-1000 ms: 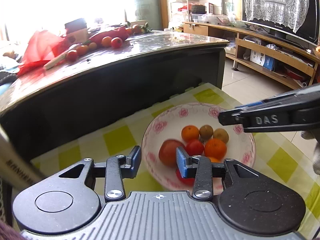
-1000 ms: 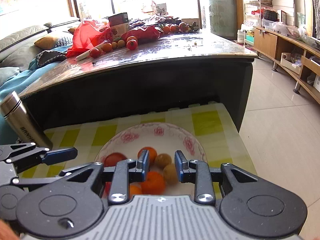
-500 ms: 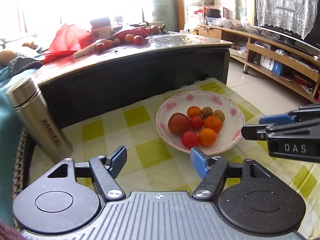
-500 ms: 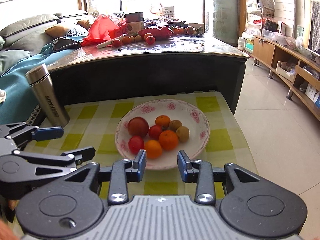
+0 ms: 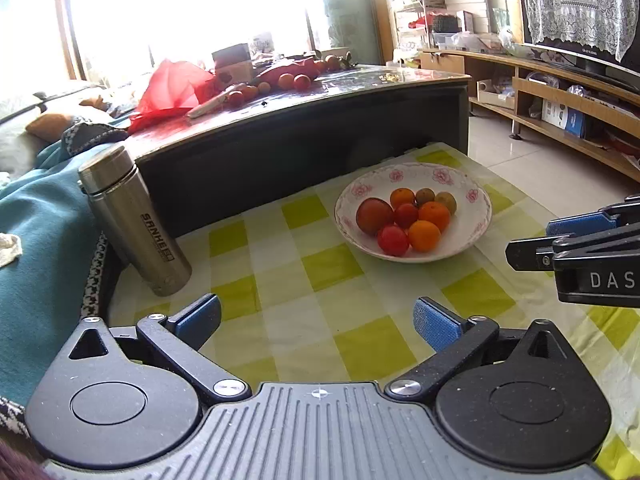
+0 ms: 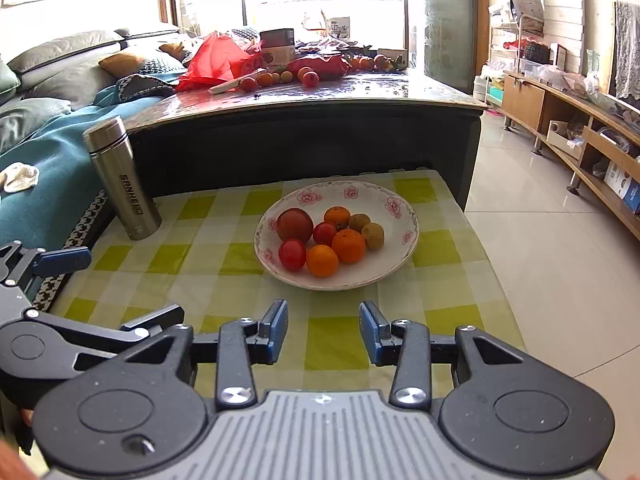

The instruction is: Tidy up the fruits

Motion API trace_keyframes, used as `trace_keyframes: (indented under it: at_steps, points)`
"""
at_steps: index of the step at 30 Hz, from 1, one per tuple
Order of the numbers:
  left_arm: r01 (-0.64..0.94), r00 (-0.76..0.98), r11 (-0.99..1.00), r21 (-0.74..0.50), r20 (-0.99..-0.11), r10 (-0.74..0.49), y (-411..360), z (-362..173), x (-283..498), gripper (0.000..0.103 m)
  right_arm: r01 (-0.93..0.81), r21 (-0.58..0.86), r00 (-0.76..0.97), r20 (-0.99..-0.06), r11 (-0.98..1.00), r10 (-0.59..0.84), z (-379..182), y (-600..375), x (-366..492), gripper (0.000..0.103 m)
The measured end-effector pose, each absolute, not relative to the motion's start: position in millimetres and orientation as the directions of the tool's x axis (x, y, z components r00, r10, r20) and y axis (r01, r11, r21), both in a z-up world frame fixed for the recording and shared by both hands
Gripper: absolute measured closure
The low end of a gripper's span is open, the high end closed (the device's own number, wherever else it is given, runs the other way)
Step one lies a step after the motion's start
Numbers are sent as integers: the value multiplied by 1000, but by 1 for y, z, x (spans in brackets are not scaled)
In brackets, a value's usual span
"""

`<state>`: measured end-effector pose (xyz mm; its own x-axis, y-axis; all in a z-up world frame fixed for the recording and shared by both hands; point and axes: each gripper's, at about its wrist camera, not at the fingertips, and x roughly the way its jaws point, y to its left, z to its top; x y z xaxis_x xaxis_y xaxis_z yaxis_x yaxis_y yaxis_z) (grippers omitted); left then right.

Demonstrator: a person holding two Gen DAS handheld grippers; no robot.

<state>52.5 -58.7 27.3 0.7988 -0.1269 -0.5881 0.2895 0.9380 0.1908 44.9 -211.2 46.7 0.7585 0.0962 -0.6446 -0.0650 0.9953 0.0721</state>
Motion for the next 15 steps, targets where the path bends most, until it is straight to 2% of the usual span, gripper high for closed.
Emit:
trace_keyframes:
  at_steps: [15]
  points:
    - [230, 793, 959, 163, -603, -88, -47, 26, 20, 0, -67, 79, 745, -659, 995, 102, 42, -203, 5, 58]
